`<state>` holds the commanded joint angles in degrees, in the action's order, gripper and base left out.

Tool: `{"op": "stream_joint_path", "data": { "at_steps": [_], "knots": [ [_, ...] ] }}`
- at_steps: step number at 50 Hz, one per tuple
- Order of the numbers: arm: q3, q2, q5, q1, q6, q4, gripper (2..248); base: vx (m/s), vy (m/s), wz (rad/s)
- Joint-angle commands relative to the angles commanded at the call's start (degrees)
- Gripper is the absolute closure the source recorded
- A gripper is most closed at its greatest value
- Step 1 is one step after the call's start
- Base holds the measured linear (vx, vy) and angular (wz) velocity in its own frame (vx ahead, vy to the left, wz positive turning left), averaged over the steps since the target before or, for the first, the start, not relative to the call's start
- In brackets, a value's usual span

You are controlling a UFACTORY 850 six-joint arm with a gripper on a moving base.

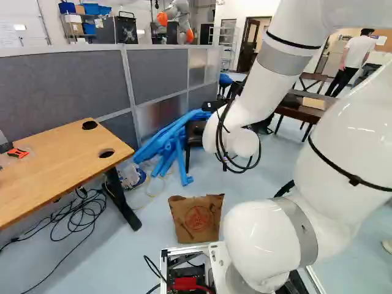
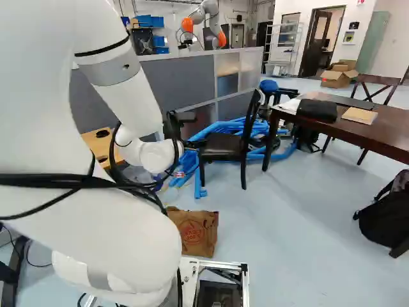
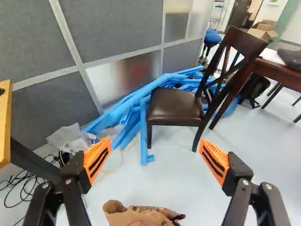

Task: Pick up the bag on the ground and place it on the table

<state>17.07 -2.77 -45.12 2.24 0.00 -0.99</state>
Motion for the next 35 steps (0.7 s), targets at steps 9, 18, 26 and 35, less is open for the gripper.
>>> {"op": "stream_joint_path", "data": {
  "at_steps": [9,18,26,35],
  "knots": [
    [2.82,2.81,2.34,0.93,0.0,-0.69,3,0.0,0.0,0.0],
    [5.57,5.47,5.01,1.84,0.0,-1.4,3,0.0,0.0,0.0],
    [7.86,7.61,7.35,2.78,0.0,-2.1,3,0.0,0.0,0.0],
    [10.01,9.58,10.3,4.25,0.0,-2.99,3,0.0,0.0,0.0]
  ]
}}
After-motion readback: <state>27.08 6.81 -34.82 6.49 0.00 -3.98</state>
